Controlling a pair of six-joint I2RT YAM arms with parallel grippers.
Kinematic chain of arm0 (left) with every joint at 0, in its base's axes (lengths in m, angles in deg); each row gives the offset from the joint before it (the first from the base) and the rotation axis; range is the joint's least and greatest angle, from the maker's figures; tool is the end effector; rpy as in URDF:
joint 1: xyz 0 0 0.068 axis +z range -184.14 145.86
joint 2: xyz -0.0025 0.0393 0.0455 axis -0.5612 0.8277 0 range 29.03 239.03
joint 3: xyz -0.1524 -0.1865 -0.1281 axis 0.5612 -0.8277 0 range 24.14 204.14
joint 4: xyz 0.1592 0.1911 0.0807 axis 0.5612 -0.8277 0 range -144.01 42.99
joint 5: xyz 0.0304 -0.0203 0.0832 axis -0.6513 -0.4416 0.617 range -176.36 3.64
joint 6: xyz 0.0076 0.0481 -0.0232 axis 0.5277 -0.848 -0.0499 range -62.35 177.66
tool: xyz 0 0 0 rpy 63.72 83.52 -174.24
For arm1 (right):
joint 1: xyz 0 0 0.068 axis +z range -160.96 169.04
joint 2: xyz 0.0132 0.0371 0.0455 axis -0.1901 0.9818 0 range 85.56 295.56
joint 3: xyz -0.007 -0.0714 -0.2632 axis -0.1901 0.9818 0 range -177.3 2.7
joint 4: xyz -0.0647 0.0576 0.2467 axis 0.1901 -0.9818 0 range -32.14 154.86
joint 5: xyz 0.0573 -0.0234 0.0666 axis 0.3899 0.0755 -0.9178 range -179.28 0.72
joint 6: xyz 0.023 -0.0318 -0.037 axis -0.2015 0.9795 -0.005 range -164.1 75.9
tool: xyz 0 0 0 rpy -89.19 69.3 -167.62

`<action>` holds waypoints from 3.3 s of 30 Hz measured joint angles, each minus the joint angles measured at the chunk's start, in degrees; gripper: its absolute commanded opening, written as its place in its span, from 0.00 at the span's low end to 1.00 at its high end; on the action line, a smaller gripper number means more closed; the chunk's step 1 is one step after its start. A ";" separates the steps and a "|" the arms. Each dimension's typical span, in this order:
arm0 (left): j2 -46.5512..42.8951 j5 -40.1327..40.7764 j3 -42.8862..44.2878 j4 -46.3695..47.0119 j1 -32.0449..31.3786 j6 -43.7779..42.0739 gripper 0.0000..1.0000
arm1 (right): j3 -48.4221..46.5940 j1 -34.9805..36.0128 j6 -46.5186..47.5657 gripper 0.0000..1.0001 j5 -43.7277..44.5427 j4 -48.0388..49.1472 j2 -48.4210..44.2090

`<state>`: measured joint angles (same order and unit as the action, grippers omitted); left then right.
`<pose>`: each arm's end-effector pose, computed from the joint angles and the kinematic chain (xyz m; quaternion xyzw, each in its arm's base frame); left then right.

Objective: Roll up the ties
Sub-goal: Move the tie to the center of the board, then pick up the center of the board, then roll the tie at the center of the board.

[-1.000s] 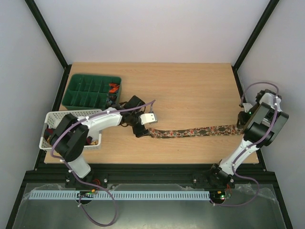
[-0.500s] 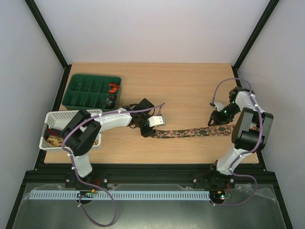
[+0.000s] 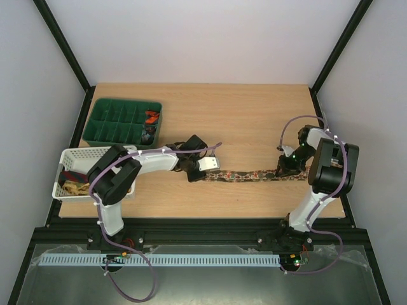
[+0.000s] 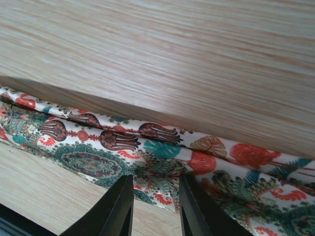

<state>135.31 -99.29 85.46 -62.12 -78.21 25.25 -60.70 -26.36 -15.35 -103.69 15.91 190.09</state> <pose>0.2560 -0.2589 0.1420 0.6170 0.7360 -0.1343 0.2442 0.3014 -0.0737 0.1447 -0.1152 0.9854 0.1165 0.0465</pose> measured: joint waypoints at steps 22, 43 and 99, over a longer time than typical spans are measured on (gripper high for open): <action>-12.96 -7.58 0.76 1.95 4.70 0.68 1.00 | -16.22 -1.22 2.78 0.96 -8.55 -7.28 -2.67; -14.40 -14.34 -10.95 8.41 8.35 3.30 0.99 | -2.97 12.48 -14.86 0.99 -36.35 2.78 -11.34; 3.13 -14.03 4.83 15.63 -0.63 12.92 0.34 | -3.43 30.08 -28.02 0.16 -36.30 15.10 13.40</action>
<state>138.44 -113.32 90.29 -46.49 -78.85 38.17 -64.13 3.72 -43.37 -140.00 31.01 203.49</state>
